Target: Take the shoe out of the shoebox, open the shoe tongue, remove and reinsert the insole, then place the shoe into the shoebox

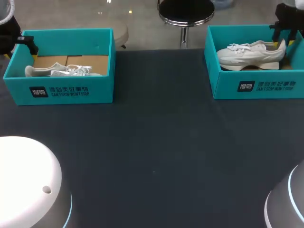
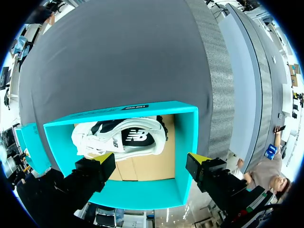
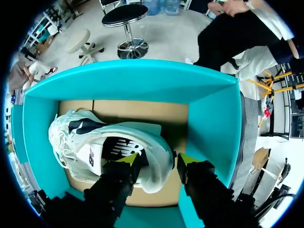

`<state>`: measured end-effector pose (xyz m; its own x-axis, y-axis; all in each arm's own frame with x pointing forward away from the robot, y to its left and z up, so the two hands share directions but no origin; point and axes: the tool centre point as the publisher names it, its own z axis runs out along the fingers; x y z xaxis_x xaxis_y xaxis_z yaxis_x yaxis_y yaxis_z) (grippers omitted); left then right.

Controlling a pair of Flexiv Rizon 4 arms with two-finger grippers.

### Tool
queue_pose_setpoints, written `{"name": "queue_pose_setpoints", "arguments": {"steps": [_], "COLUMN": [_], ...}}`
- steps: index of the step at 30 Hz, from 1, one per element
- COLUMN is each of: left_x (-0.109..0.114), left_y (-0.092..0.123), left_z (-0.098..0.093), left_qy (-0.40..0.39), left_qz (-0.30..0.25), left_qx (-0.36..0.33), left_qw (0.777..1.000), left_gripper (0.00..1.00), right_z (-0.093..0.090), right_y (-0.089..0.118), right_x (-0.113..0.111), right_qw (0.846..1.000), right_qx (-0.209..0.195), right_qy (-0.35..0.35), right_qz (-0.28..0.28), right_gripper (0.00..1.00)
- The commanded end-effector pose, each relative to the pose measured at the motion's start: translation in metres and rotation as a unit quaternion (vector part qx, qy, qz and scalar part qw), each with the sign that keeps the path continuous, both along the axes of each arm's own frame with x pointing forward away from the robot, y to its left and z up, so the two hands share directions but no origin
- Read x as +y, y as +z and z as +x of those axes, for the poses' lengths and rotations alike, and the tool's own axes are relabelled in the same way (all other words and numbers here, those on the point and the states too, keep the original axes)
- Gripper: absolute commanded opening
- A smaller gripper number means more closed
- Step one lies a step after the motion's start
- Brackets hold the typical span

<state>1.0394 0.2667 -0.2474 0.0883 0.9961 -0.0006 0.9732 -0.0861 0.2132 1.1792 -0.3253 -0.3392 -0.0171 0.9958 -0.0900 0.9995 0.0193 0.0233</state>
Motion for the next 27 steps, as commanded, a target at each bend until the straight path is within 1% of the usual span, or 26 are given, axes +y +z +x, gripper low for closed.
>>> {"name": "queue_pose_setpoints", "arguments": {"steps": [1, 3, 5, 6, 8, 9, 10, 20, 25, 27], "left_x": [0.000, 0.000, 0.000, 0.000, 0.000, 0.000, 0.000, 0.000, 0.000, 0.000], "left_y": [0.000, 0.000, 0.000, 0.000, 0.000, 0.000, 0.000, 0.000, 0.000, 0.000], "left_z": [-0.001, -0.001, -0.001, -0.001, -0.001, -0.001, -0.001, -0.001, -0.001, -0.001], "left_qy": [0.000, 0.000, 0.000, 0.000, 0.000, 0.000, 0.000, 0.000, 0.000, 0.000], "left_qz": [0.001, 0.001, 0.001, 0.001, 0.001, 0.001, 0.001, 0.001, 0.001, 0.001], "left_qx": [-0.001, -0.001, -0.001, -0.001, -0.001, -0.001, -0.001, -0.001, -0.001, -0.001], "left_qw": [1.000, 1.000, 1.000, 1.000, 1.000, 1.000, 1.000, 1.000, 1.000, 1.000], "left_gripper": [1.00, 1.00, 1.00, 1.00, 1.00, 1.00, 1.00, 1.00, 1.00, 1.00], "right_z": [0.009, 0.009, 0.008, 0.008, 0.007, 0.007, 0.007, 0.004, 0.004, 0.004], "right_y": [-0.005, -0.007, -0.008, -0.008, -0.008, -0.009, -0.009, -0.006, 0.008, 0.018], "right_x": [-0.002, -0.003, -0.004, -0.004, -0.005, -0.006, -0.006, -0.010, -0.007, -0.005], "right_qw": [1.000, 1.000, 1.000, 1.000, 1.000, 1.000, 1.000, 1.000, 1.000, 0.999], "right_qx": [0.007, 0.008, 0.008, 0.008, 0.008, 0.008, 0.008, 0.002, -0.011, -0.019], "right_qy": [-0.001, -0.002, -0.003, -0.004, -0.007, -0.009, -0.010, -0.015, -0.014, -0.012], "right_qz": [0.001, 0.000, -0.002, -0.002, -0.004, -0.005, -0.006, -0.013, -0.024, -0.031], "right_gripper": [0.45, 0.43, 0.37, 0.32, 0.18, 0.04, 0.00, 0.00, 0.00, 0.00]}}
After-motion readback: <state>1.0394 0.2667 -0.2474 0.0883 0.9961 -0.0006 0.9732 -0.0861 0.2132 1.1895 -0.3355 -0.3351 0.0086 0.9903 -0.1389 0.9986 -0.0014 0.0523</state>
